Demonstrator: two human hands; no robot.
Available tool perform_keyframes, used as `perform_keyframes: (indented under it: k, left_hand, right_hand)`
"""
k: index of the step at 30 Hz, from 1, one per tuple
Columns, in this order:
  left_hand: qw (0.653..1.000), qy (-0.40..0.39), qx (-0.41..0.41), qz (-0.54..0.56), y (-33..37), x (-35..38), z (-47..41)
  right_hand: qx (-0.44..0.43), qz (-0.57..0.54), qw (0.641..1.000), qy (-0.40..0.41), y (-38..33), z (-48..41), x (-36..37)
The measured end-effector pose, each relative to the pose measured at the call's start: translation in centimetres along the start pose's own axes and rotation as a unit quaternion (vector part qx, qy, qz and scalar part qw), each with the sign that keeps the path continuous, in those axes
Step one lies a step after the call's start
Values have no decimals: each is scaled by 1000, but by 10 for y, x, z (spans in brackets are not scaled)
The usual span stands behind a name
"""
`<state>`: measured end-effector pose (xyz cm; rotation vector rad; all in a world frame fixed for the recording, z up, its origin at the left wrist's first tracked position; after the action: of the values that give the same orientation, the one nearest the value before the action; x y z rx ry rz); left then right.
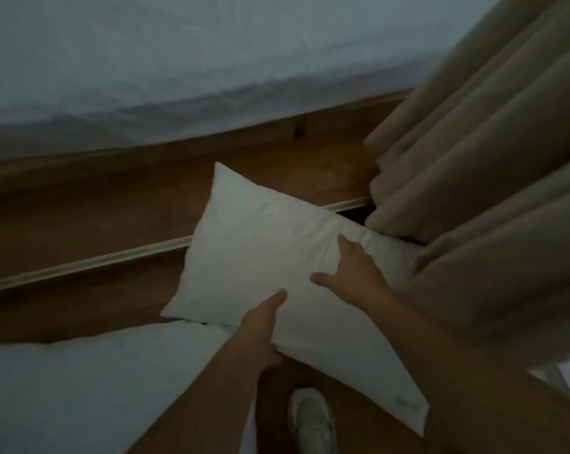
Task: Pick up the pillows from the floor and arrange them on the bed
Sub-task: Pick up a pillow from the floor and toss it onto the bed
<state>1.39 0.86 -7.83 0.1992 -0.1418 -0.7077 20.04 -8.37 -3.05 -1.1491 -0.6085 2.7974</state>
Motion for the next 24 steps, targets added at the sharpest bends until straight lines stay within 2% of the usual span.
perform_keyframes:
  k: [3,7,9,11,14,18,21,24]
  left_hand:
    - [1000,4,-4,3,-18,7,-64]
    - [990,117,73,5,-33,-3,-130]
    - [982,149,114,26,-38,-7,-145]
    - [967,169,184,51,-34,-8,-145]
    - [949,178,241,100,-27,-4,-114]
    - [957,173,200,121,-11,-2,-43]
    - [950,152,250,111,48,-9,35]
    - [938,151,308,55,124,-23,113]
  right_hand:
    - [-30,90,994,46,9,-67,11]
    - [-9,171,985,23,43,-127,47]
    - [-20,201,977,74,52,-134,64]
    - [-45,172,975,133,51,-130,68]
    - [-66,113,983,130,41,-110,49]
    - [-111,97,975,169,2,-56,-18]
    - [-113,59,969,210,-40,-14,-82]
    - [-116,26,963,242,-95,27,-151]
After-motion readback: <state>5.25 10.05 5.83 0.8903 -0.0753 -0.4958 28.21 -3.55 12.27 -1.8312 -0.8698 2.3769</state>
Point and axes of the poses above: each hand's wrist, its own z-axis away from the middle knuckle, its own x-axis out of the palm, y = z × x, the point moved 8 cm from there along -z, towards the middle knuckle, and after that the axes turned 2 degrees about x, right-handed, at the moved point
